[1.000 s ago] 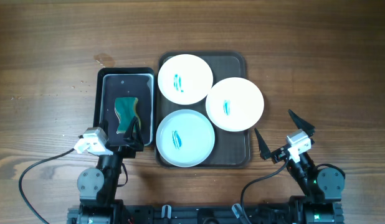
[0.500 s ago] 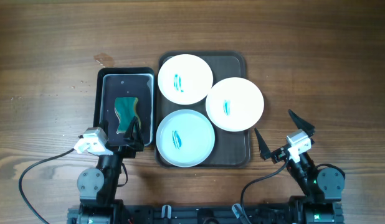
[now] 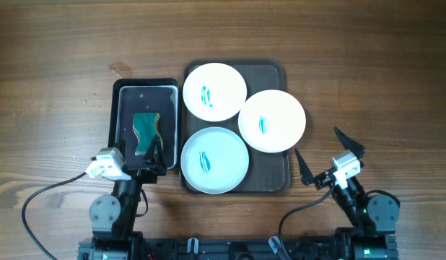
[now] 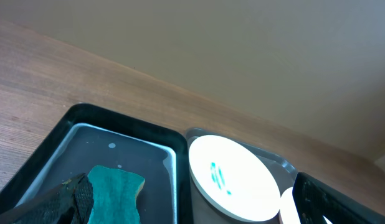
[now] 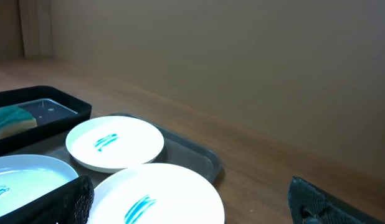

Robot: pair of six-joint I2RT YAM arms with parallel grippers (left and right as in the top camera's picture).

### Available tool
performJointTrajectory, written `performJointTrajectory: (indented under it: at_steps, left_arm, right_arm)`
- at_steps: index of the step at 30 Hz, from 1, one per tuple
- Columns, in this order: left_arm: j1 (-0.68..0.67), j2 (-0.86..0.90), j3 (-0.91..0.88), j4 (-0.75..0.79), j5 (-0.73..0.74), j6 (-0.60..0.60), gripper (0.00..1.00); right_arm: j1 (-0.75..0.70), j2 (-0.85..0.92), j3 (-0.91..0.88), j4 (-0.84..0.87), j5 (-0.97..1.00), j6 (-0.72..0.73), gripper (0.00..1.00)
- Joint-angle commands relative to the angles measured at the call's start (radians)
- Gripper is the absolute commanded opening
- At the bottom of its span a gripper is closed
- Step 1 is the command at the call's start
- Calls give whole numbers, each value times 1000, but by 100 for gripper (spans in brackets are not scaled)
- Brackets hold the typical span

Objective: Clean dirty plates on tray and stack at the side

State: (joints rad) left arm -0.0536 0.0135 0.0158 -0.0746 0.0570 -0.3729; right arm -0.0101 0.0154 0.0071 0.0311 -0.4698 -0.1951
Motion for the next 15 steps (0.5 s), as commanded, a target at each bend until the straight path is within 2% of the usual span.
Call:
performJointTrajectory:
  at_steps: [1, 15]
  left_arm:
    - [-6, -7, -10, 1, -13, 2, 100]
    - [-6, -7, -10, 1, -13, 2, 100]
  right_arm:
    - [-2, -6, -2, 3, 3, 11, 100]
    - [-2, -6, -2, 3, 3, 11, 100]
